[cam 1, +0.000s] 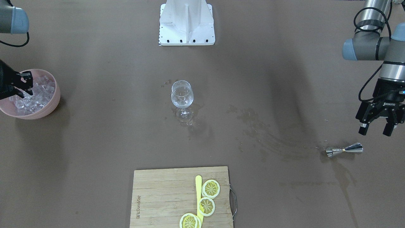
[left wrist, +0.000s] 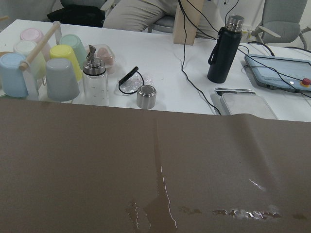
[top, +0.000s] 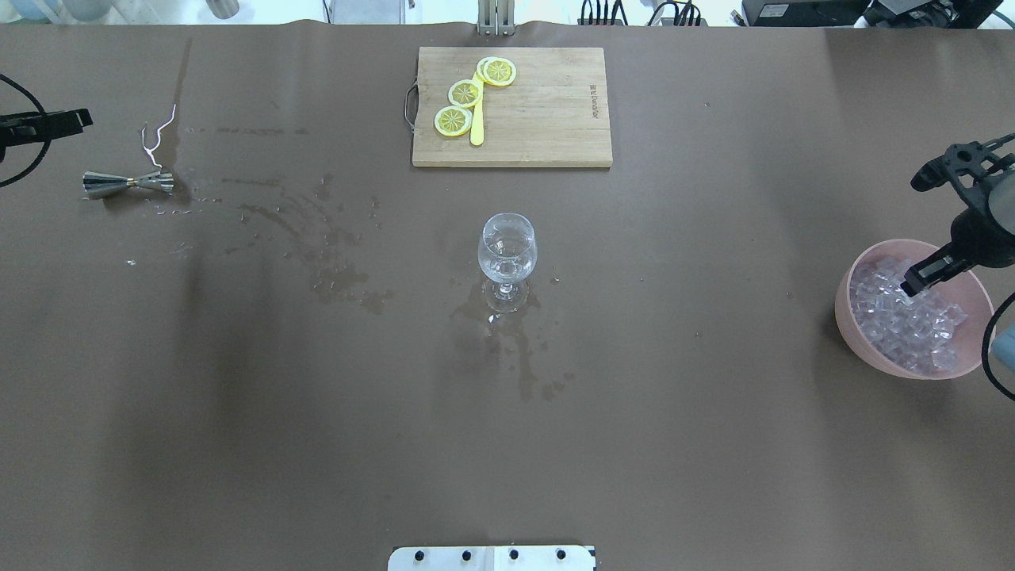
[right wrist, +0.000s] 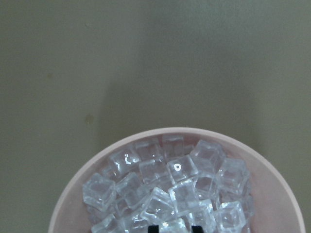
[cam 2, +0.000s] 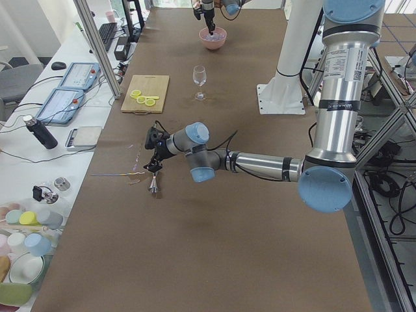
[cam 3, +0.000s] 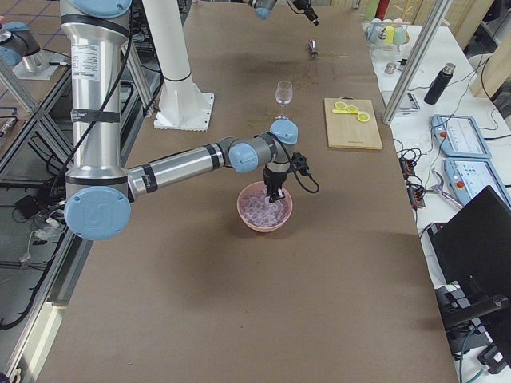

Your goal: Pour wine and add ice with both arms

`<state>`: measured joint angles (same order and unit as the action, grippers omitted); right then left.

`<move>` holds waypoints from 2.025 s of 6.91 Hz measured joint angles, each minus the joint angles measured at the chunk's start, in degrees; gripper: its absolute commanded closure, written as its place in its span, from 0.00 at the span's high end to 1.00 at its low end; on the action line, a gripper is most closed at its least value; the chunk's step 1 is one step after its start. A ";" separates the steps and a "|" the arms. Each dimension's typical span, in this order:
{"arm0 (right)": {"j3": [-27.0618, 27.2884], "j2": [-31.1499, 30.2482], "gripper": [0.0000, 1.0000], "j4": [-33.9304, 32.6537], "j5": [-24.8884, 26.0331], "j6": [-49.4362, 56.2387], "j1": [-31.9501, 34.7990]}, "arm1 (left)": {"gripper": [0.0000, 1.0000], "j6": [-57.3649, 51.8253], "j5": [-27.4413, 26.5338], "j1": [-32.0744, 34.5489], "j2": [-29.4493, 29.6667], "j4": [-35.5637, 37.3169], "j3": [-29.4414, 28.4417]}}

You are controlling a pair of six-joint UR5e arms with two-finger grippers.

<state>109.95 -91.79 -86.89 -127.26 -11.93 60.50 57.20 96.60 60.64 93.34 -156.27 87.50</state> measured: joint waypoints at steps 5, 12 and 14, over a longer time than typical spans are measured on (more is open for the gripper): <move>4.29 8.67 0.00 -0.13 -6.88 -11.01 5.46 | 0.98 -7.26 15.70 11.55 2.00 8.19 0.54; 6.05 30.26 0.00 0.41 4.94 -51.69 -10.97 | 0.98 -32.38 37.40 28.34 8.07 40.72 2.50; 5.95 34.47 0.00 0.54 15.40 -60.75 -19.72 | 0.98 -34.26 37.63 28.69 8.04 42.62 2.65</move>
<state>115.90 -57.32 -86.35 -111.86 -72.68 40.77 22.94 134.23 89.33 101.38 -113.65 90.14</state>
